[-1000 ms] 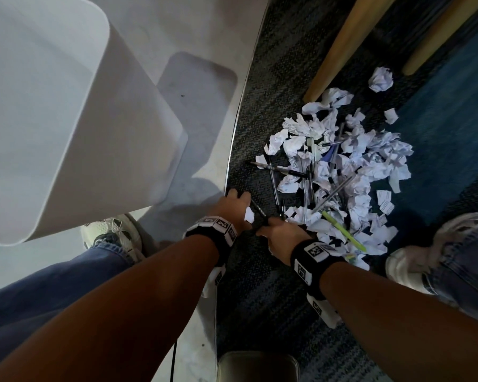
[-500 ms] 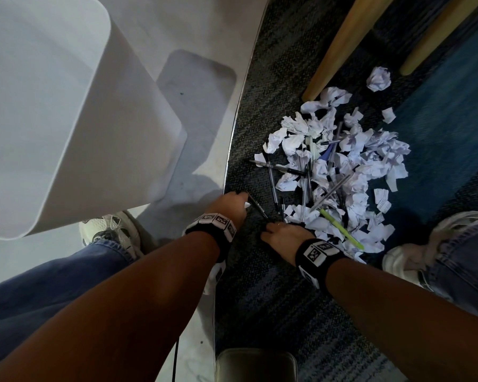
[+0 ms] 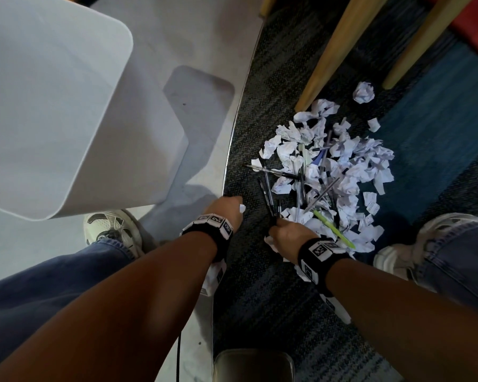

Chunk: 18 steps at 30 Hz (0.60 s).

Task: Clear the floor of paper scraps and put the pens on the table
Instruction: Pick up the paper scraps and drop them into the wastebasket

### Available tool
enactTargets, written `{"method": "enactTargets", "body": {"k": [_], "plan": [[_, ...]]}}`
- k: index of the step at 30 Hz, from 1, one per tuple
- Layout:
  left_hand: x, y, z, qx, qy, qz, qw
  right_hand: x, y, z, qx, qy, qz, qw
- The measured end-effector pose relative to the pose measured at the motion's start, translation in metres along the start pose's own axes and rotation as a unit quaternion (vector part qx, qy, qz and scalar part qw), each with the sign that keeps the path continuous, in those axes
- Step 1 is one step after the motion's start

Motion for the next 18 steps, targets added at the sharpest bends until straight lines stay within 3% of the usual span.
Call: {"method": "enactTargets", "body": {"k": [8,11,18], "plan": [[-0.002,0.009,0.009,-0.009,-0.021,0.029,0.999,0.01,0.013,0.014,-0.119,0.03,0.015,0.992],[-0.003,0.01,0.01,-0.008,-0.027,0.04,0.999,0.012,0.02,0.018,-0.16,0.011,0.035,0.986],[-0.007,-0.002,0.004,-0.014,-0.018,0.035,0.999,0.008,0.015,0.015,-0.1,0.028,0.097,0.99]]}}
Point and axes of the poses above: each hand's wrist, its own x-axis towards the middle knuckle, its own y-axis out of the palm, z = x × y, the point moved 4 cm from there along x, towards the middle knuckle, and after that the axes turned 9 degrees about z, right-handed, at the moved point
